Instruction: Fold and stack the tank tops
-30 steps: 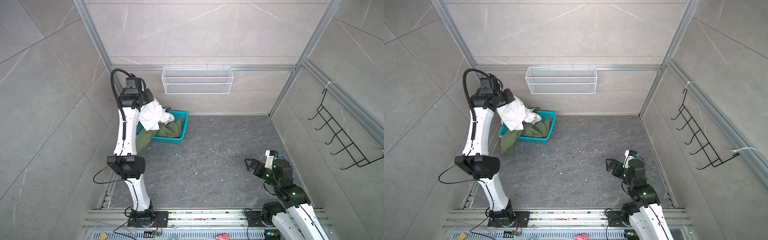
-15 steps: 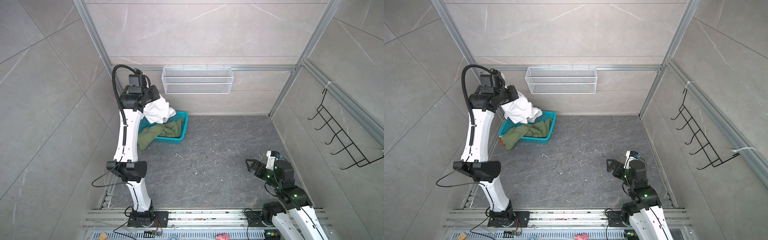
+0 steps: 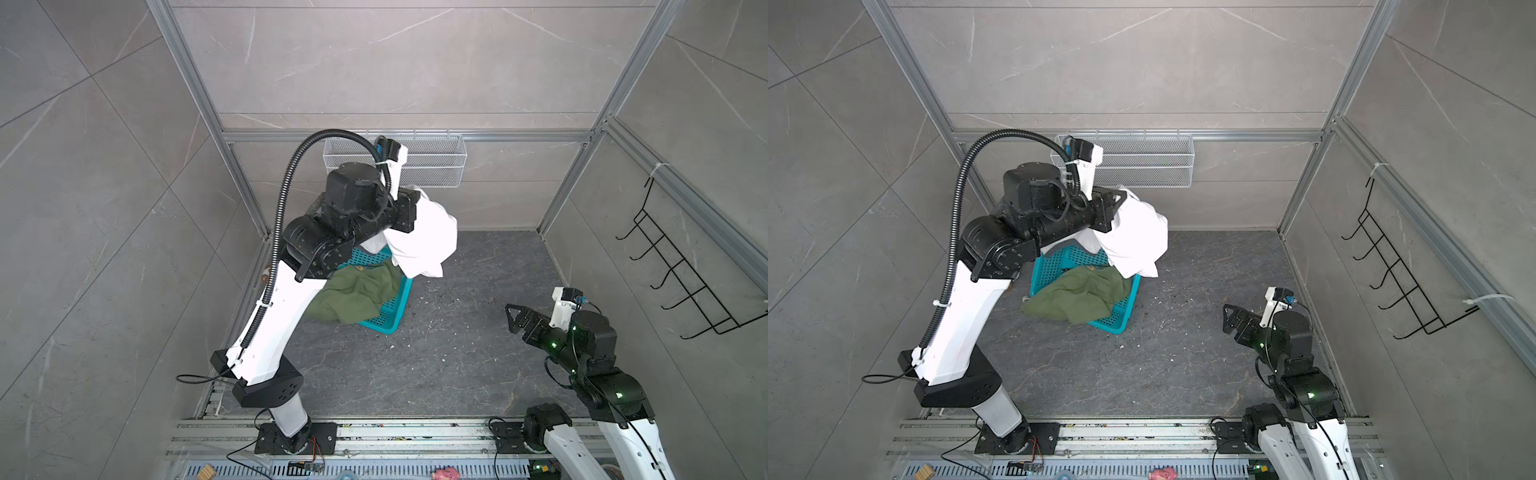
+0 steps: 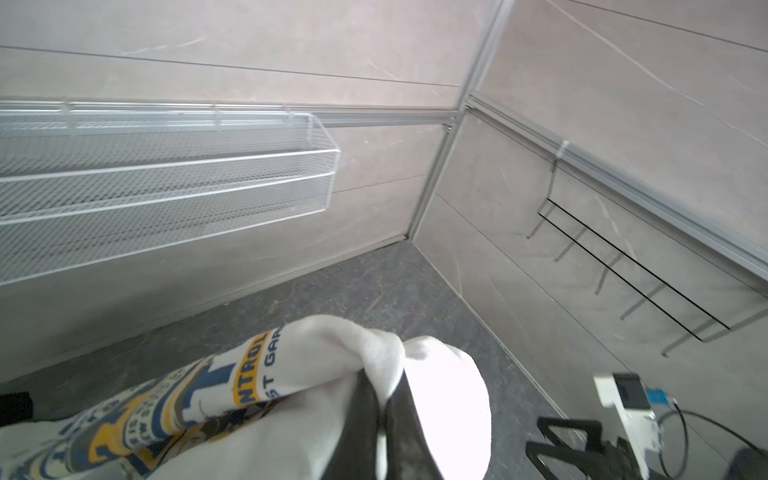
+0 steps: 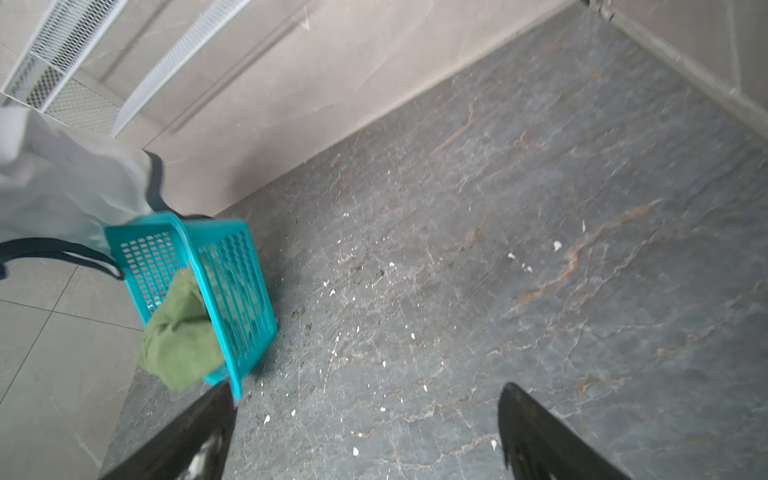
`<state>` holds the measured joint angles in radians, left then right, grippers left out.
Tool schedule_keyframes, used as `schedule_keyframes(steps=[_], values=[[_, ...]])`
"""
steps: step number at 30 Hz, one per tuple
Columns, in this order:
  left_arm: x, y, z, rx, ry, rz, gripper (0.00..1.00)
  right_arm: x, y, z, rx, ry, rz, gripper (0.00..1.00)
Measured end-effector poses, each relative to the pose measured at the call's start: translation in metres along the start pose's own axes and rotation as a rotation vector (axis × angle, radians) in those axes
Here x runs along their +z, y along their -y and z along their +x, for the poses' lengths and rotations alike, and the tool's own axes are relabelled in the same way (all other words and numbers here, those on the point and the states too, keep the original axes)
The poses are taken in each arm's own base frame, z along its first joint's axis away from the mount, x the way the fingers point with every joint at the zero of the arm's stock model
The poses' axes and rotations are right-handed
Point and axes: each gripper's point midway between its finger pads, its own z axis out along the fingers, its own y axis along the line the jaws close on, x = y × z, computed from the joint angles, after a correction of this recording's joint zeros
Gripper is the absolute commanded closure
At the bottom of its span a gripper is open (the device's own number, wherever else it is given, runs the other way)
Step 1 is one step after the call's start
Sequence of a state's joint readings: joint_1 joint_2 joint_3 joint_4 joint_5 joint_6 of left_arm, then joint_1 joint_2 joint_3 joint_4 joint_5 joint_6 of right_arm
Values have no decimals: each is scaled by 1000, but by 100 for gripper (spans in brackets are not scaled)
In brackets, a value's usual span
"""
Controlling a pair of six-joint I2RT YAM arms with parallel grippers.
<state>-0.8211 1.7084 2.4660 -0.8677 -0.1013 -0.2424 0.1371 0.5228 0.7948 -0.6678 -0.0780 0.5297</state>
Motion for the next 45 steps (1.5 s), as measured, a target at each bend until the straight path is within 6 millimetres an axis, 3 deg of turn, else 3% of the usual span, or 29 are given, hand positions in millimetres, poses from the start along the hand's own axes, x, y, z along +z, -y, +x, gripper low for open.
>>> schedule_keyframes(steps=[3, 12, 16, 20, 26, 33, 36, 38, 41, 45], values=[[-1, -8, -2, 51, 14, -69, 100, 1, 1, 2, -2, -13, 7, 2], [22, -112, 3, 37, -20, -360, 100, 8, 2, 9, 5, -48, 8, 2], [35, -127, 0, 23, -21, -358, 100, 9, 3, 12, 6, -58, 6, 2], [28, -109, -19, 16, 35, -265, 100, 10, 4, 13, 7, -60, 7, 2], [0, -66, -52, 15, 148, -106, 100, 12, 6, 18, 8, -74, 11, 2], [-39, 17, -57, 57, 189, 92, 100, 13, 7, 19, 8, -77, 14, 2], [-54, 48, -43, 71, 165, 159, 100, 13, 7, 19, 8, -76, 14, 2], [-58, 53, -29, 75, 135, 163, 100, 13, 7, 19, 8, -76, 15, 2], [-46, 38, 4, 65, 61, 88, 100, 13, 8, 19, 8, -74, 17, 2], [-1, 8, 78, 49, -101, -50, 100, 13, 8, 19, 8, -74, 17, 2]])
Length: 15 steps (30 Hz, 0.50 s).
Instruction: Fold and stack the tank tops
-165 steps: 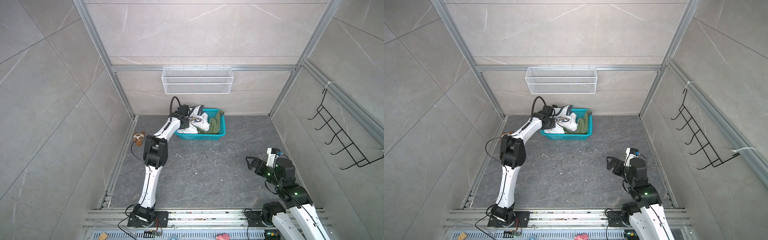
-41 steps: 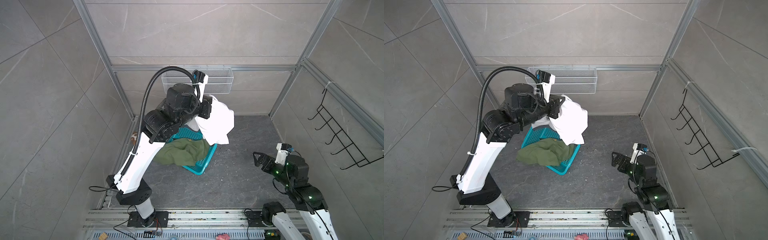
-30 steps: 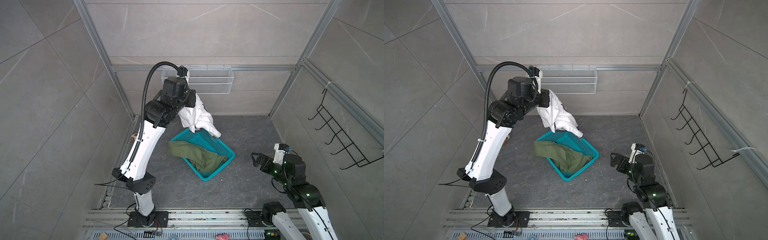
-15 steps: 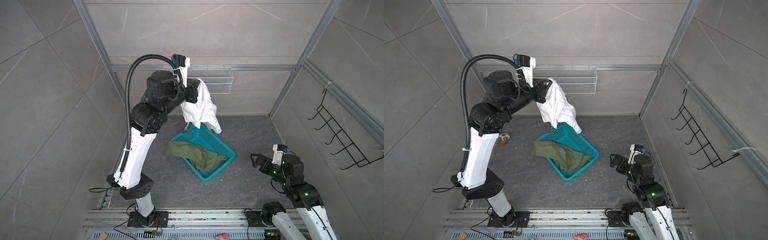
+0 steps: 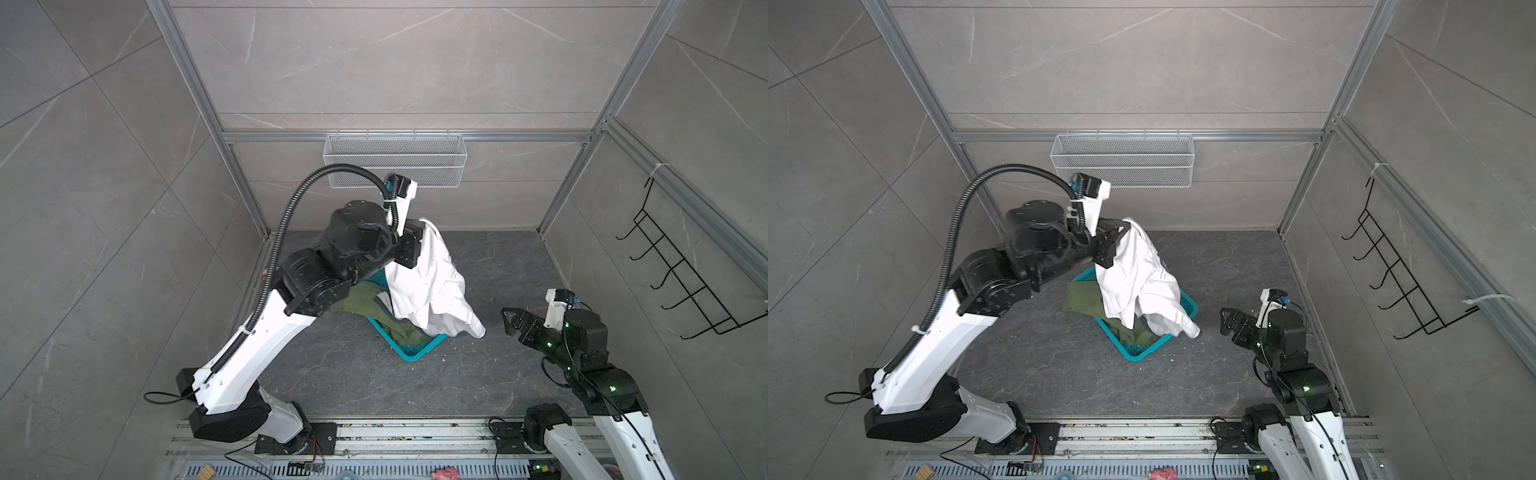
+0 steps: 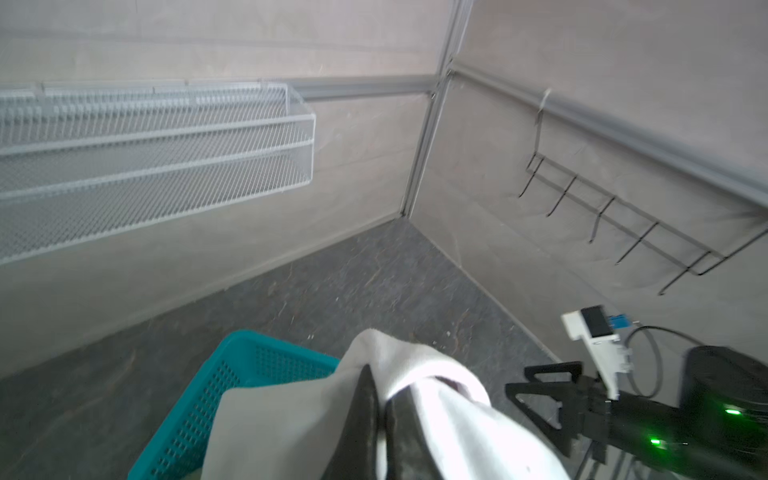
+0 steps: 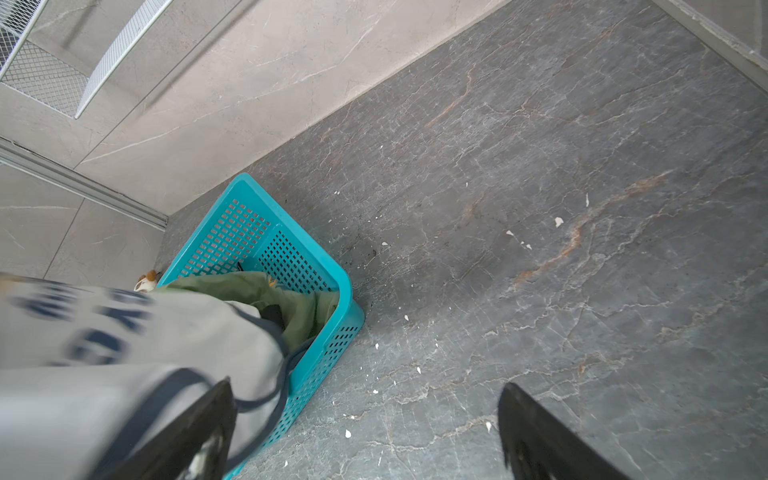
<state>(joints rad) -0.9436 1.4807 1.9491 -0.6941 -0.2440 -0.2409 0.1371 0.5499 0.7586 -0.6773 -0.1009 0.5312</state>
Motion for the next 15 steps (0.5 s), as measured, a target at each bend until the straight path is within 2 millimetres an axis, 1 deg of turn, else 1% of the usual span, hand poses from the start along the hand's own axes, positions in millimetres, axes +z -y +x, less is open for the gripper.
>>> schedule_keyframes(steps=[2, 4, 7, 9, 12, 15], values=[[33, -10, 43, -4, -102, -63, 100, 0, 0, 0, 0, 0, 1, 2], [70, -22, 93, -11, -224, -131, 100, 0, 0, 0, 0, -1, 1, 2], [116, -43, 163, -30, -388, -224, 100, 0, 1, 1, 0, 1, 4, 2], [139, -60, 198, -50, -469, -277, 100, -1, 2, 1, 0, 5, 7, 2], [167, -86, 241, -92, -563, -346, 100, -3, 4, 3, 0, 10, 9, 2], [185, -111, 279, -144, -649, -395, 100, -4, 7, 3, -1, 15, 22, 2]])
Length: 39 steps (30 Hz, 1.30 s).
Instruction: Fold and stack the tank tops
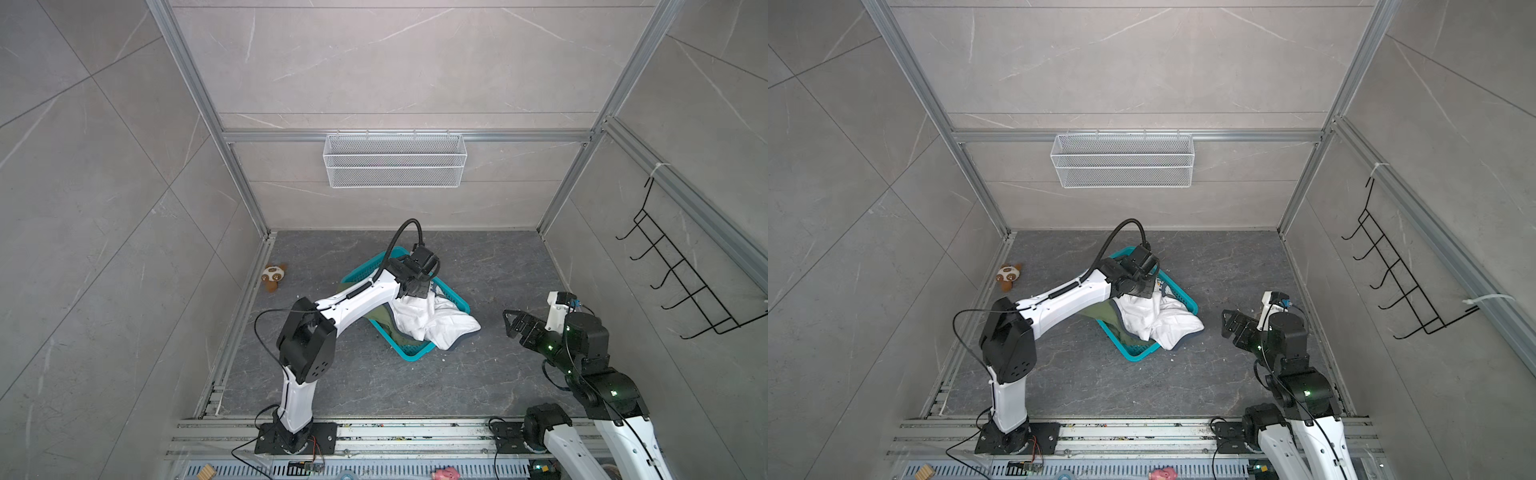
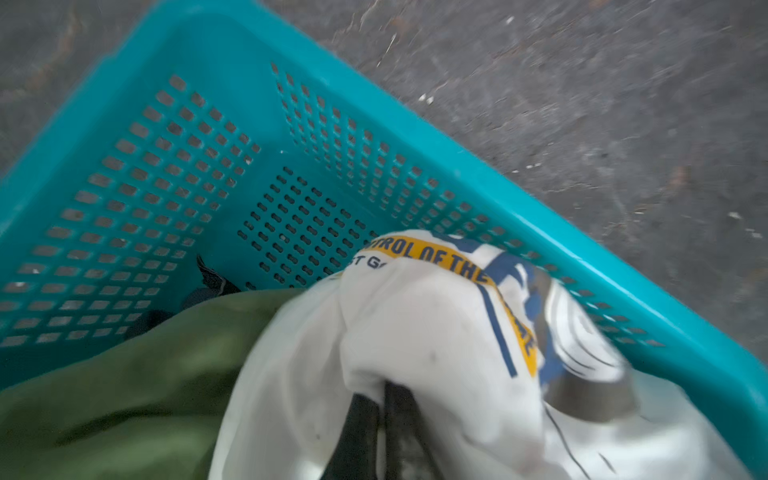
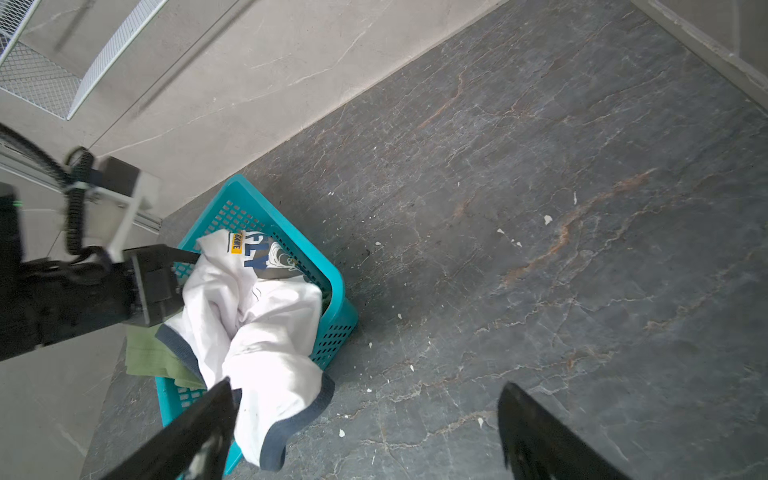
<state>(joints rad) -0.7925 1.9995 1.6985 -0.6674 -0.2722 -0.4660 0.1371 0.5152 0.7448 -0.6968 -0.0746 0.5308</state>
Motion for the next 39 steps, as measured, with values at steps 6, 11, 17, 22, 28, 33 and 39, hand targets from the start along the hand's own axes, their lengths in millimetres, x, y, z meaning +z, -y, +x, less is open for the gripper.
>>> schedule_keyframes(steps=[6, 11, 17, 22, 28, 33, 39], values=[[71, -38, 28, -85, -147, -78, 100, -2, 5, 2, -3, 1, 22, 2], [88, -82, 17, -170, -142, -129, 100, -2, 7, 3, -7, -3, 34, 2], [100, -199, -15, -371, -90, -309, 100, -2, 9, 4, -10, -10, 41, 2], [97, -313, -34, -570, -40, -501, 100, -1, 10, 6, -14, -22, 49, 2], [80, -415, -47, -742, 14, -656, 100, -4, 10, 4, -28, -17, 57, 1], [52, -437, -76, -768, 89, -646, 100, -6, 11, 5, -28, -15, 57, 1], [2, -404, -127, -712, 205, -508, 100, -6, 11, 5, -27, -17, 57, 1]])
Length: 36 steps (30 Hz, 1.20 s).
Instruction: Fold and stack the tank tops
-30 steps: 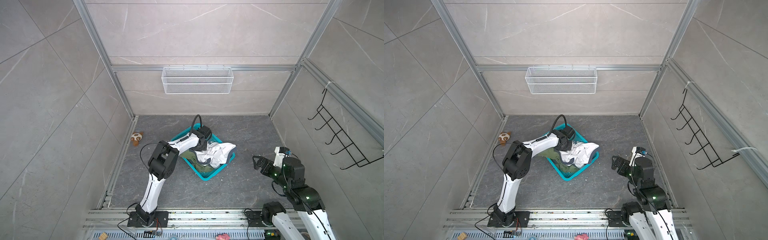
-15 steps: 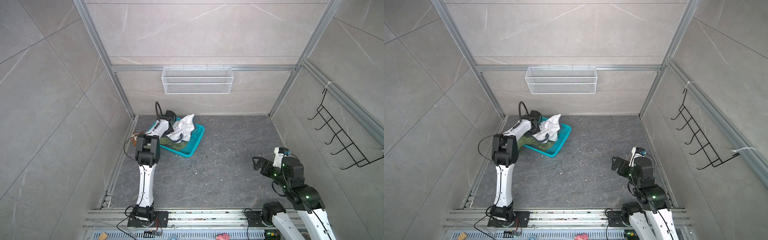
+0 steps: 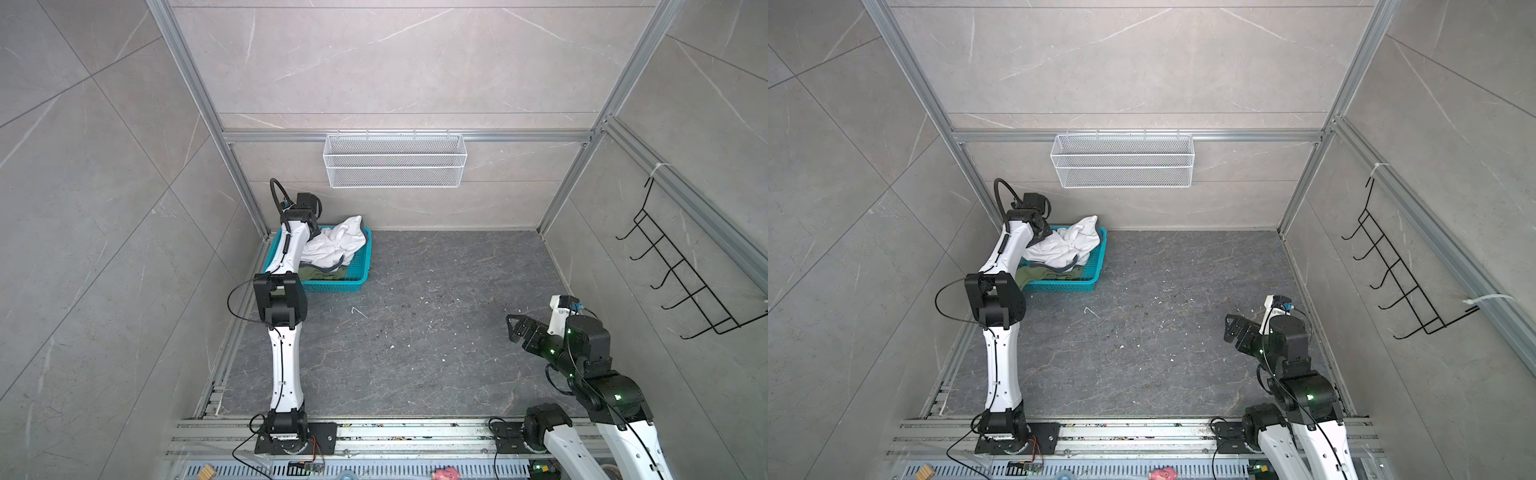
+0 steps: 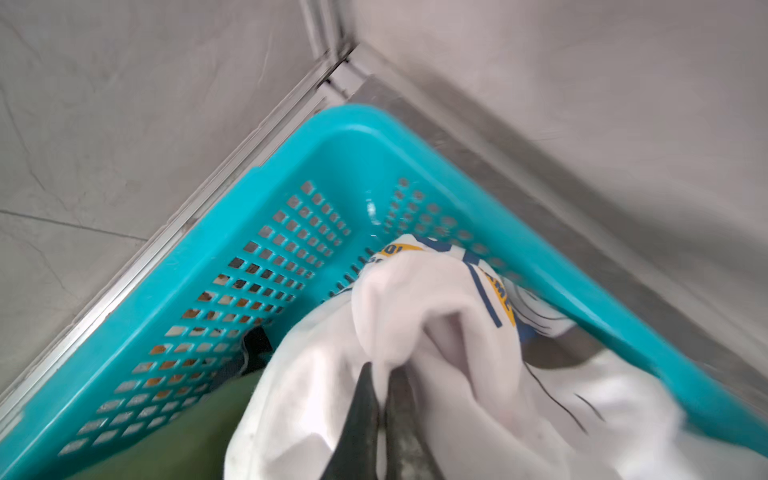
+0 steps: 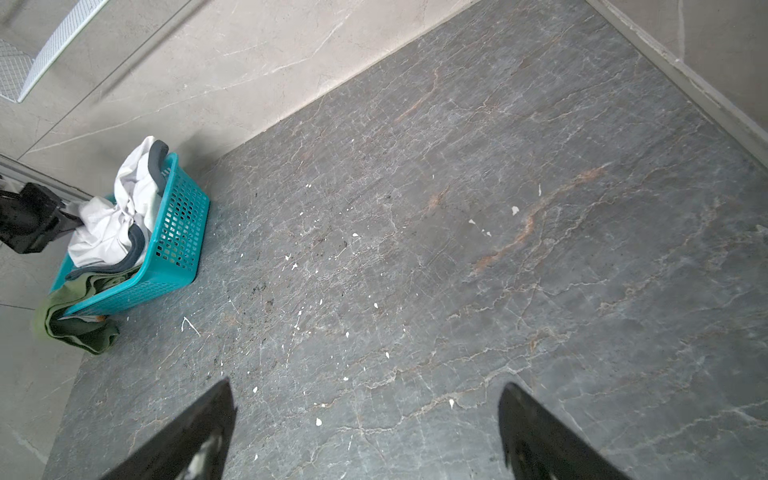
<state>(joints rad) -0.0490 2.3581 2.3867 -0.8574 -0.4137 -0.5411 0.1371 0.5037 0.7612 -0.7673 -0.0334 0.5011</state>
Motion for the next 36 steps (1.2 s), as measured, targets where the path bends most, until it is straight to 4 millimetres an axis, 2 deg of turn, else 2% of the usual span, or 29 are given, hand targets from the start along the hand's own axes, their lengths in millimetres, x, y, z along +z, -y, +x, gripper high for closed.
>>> schedule_keyframes(steps=[2, 5, 7, 10, 12, 15, 18, 21, 25, 26, 28, 31, 34, 36], values=[[-35, 9, -18, 7, 43, 62, 100, 0, 0, 0, 0, 0, 0, 1], [-114, 24, -50, 48, 159, 179, 100, 0, -1, 0, 0, -1, -5, 1], [-182, 36, -70, 80, 264, 273, 100, -1, -2, 0, 3, 1, -10, 1], [-291, 64, -78, 150, 425, 442, 100, -3, -3, 0, 9, 5, -22, 1], [-367, 86, -69, 212, 524, 570, 100, -4, -5, 0, 19, 5, -32, 1], [-464, 117, -41, 305, 632, 767, 100, -5, -8, 0, 27, 6, -48, 1], [-534, 140, -5, 408, 716, 915, 100, -7, -9, 0, 29, 14, -57, 1], [-589, 157, 37, 519, 785, 1022, 100, -10, -9, -1, 28, 25, -63, 1], [-641, 167, 83, 616, 831, 1150, 100, -13, -10, -2, 27, 37, -69, 1], [-650, 167, 93, 629, 832, 1176, 100, -14, -10, -2, 27, 40, -70, 1], [-652, 171, 101, 639, 825, 1189, 100, -15, -10, -2, 26, 41, -71, 1], [-630, 183, 114, 666, 785, 1146, 100, -15, -10, -2, 26, 43, -72, 1], [-583, 202, 139, 707, 678, 1065, 100, -15, -10, -2, 26, 43, -73, 1], [-541, 213, 159, 716, 553, 1007, 100, -15, -10, -2, 26, 42, -72, 1]])
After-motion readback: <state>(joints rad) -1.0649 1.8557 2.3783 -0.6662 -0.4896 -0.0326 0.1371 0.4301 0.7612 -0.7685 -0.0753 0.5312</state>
